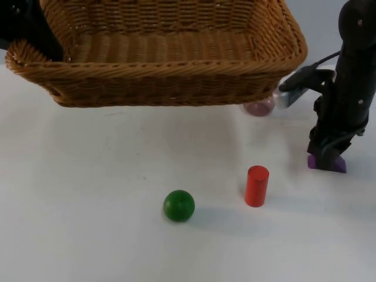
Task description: Pick up the basket with the left hand and place the triangular block into the basket with the right hand.
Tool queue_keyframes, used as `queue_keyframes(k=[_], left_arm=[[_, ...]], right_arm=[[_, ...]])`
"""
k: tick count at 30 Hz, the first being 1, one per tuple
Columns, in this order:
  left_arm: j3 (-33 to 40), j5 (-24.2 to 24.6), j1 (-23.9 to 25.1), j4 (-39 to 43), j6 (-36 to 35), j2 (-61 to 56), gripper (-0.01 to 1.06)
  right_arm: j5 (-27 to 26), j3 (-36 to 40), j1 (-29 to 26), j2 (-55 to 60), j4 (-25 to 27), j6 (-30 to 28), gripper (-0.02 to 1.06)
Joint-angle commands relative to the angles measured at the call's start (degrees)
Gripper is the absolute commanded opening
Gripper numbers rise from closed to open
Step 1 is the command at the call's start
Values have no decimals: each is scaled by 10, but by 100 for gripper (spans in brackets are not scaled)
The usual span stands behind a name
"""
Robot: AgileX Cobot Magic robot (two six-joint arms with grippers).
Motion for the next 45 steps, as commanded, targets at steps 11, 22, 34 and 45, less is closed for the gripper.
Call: queue_keyframes(k=[11,22,34,45], left_arm=[[-1,-4,-1,-25,-2,-10,0],[-1,-10,-1,-26,0,-10,0],[-1,-17,-6,-46,11,-10,0],[-1,-61,-90,-47,10,-10,0]], right_arm=[[-42,3,-2,-59,-5,182,0],[20,3,-13,-219,-75,232,0],[4,3,-12,-438,-70,259,0],[-50,3,25,-479,167,171,0]])
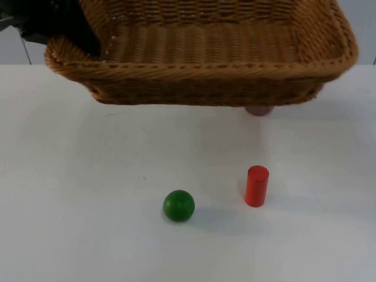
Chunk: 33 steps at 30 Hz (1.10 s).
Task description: Pick up the basket with the left hand and place the triangular block into the basket with the right hand.
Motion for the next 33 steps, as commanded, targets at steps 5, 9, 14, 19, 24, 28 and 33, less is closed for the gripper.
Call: queue_keyframes(k=[5,9,14,19,24,28,33], left_arm=[[-1,-42,-42,-33,-7,-10,0],[-1,-44,-43,-43,-12,-8,0],[-1,-40,-43,-42,-27,4,0],[-1,-40,-43,-41,-38,19,0],[-2,-41,-41,-34,-49,35,0],[-2,-41,-41,-34,-49,39,0],[-2,-42,-41,-31,-49,40,0]], right_arm=[[-36,0,94,-1,27,-15,0],[-43,0,159,22,24,-15,0],[-35,0,202,65,-44,31,0],[-11,0,207,105,-92,51,0],[21,0,207,132,-146,74,0],[24,5,207,148,-153,74,0],[20,21,200,171,-150,74,0]])
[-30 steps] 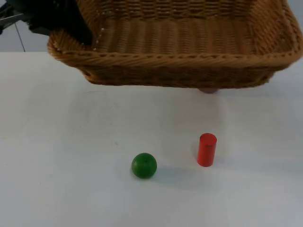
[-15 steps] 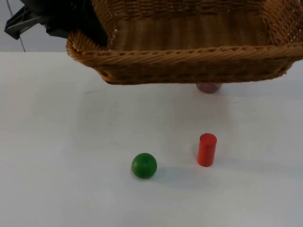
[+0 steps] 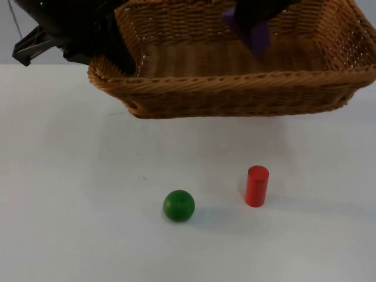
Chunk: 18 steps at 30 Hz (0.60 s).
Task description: Pick up the basket with the left hand and place the triangular block into the basket with the right hand.
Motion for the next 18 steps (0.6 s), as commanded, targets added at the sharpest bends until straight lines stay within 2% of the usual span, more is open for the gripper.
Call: queue_keyframes(k=[1,5,7,13,18], left_arm=[[-2,-10,0,-13,-6,-2,0],[-2,-10,0,-4,-6,-2,0],[-2,-9,0,1,-6,-2,0],[-2,-11,0,1,-6,-2,0],[-2,-11,0,1,-6,-2,0]], right_arm=[[-5,6,-5,4,0,2,0],[-18,13,-13,10,4,5,0],[-21,13,-25,11,22,5,0],[12,13,-37,17,30,3,0],[14,13,-37,17,28,3,0]])
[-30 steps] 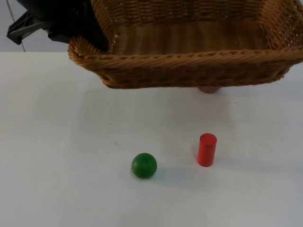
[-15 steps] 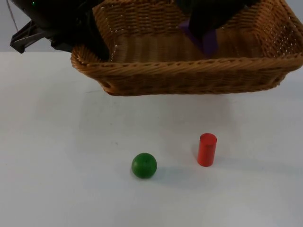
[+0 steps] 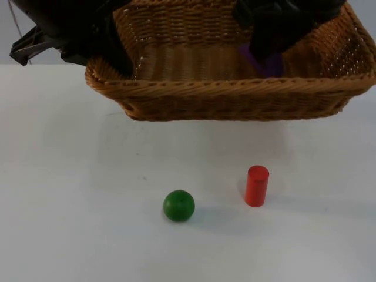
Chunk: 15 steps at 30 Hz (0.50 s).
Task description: Pick up the basket with the left hand and place the triangular block into the basket with the right hand.
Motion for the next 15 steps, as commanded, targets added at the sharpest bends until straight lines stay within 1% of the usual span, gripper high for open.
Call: queue_keyframes(k=[1,3,4,5,7,8,9,10,12,13,15], left_arm=[[-2,-11,0,-12,-6,-2,0],[-2,-11,0,-12,-6,-2,0],[-2,-11,0,-12,-6,-2,0],[-2,-11,0,-12,-6,-2,0],[-2,-11,0,-12,-6,-2,0],[-2,-11,0,-12,-6,-2,0],[-2,-11,0,-12,-6,-2,0],[-2,-11,0,-12,-6,-2,0],[-2,-11,0,-12,-6,-2,0],[-2,-11,0,-10,-6,-2,0],[-2,-11,0,-9,-6,-2,0]], right_arm=[[2,2,-3,-2,2,4,3],[0,2,-3,-2,1,7,10],[-2,2,-3,-2,-4,8,18],[-2,2,-3,-2,-4,8,18],[-4,2,-3,-2,-13,15,35],[-5,2,-3,-2,-13,15,48],[-8,2,-3,-2,-13,15,70],[-8,2,-3,-2,-13,15,70],[-12,2,-3,-2,-13,15,97],[-13,2,-3,-2,-13,15,105],[-18,2,-3,-2,-13,16,105]])
